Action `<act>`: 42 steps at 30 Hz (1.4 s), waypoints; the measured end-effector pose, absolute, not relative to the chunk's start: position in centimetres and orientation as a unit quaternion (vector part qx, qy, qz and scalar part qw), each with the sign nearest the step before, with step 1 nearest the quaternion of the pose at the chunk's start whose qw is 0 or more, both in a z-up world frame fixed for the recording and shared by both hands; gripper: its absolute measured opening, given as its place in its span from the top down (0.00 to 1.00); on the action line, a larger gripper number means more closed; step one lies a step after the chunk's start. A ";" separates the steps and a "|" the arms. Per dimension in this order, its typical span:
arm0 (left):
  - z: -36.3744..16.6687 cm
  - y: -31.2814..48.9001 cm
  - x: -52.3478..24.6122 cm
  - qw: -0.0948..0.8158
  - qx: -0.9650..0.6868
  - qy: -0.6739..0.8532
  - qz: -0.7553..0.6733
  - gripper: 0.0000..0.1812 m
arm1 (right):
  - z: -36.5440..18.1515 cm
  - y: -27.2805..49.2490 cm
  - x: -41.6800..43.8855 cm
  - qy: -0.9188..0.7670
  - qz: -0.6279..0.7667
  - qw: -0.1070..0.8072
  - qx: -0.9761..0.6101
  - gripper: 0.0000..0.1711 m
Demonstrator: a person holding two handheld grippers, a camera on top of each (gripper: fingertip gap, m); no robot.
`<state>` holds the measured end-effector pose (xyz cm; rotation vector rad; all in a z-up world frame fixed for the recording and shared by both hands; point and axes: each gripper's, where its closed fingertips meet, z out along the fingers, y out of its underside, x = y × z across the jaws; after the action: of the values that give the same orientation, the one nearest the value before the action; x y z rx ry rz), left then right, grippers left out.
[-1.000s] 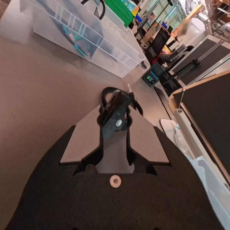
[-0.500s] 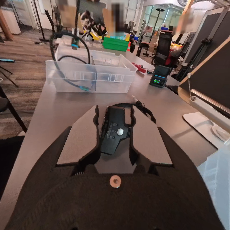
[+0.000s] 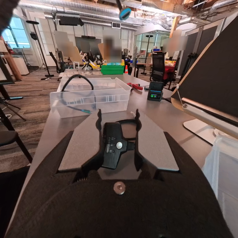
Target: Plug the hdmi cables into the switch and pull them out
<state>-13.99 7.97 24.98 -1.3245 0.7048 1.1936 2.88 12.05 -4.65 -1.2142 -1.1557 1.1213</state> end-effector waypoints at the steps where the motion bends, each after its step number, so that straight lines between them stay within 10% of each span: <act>1: 24.1 8.2 -12.9 0.572 -0.567 0.318 0.501 0.98 | -4.2 11.8 3.0 -0.480 0.485 0.531 -0.503 0.71; 13: 6.4 11.9 1.8 0.472 -0.399 0.618 0.486 0.97 | -1.0 8.1 5.3 -0.462 0.635 0.461 -0.413 0.61; 25: 6.7 10.6 8.2 0.598 -0.421 0.625 0.272 0.94 | -2.3 8.1 4.1 -0.479 0.616 0.446 -0.438 0.45; 27: 7.2 10.5 8.7 0.616 -0.426 0.614 0.249 0.94 | -1.6 7.8 4.5 -0.482 0.610 0.467 -0.421 0.56; 29: 7.4 11.6 8.2 0.615 -0.439 0.595 0.272 0.94 | -0.9 7.5 5.4 -0.506 0.576 0.513 -0.385 1.00; 37: 7.5 12.8 3.9 0.631 -0.602 0.470 0.133 0.89 | 1.5 14.4 8.7 -0.369 0.431 0.690 -0.450 1.00; 42: -1.4 10.6 1.1 0.507 -0.658 0.545 0.111 0.80 | -1.5 15.4 6.3 -0.411 0.296 0.701 -0.502 1.00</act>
<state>1.07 10.55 -1.35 -1.5876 1.3145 0.2673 6.31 15.44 -1.50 -1.1171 -0.9151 0.6601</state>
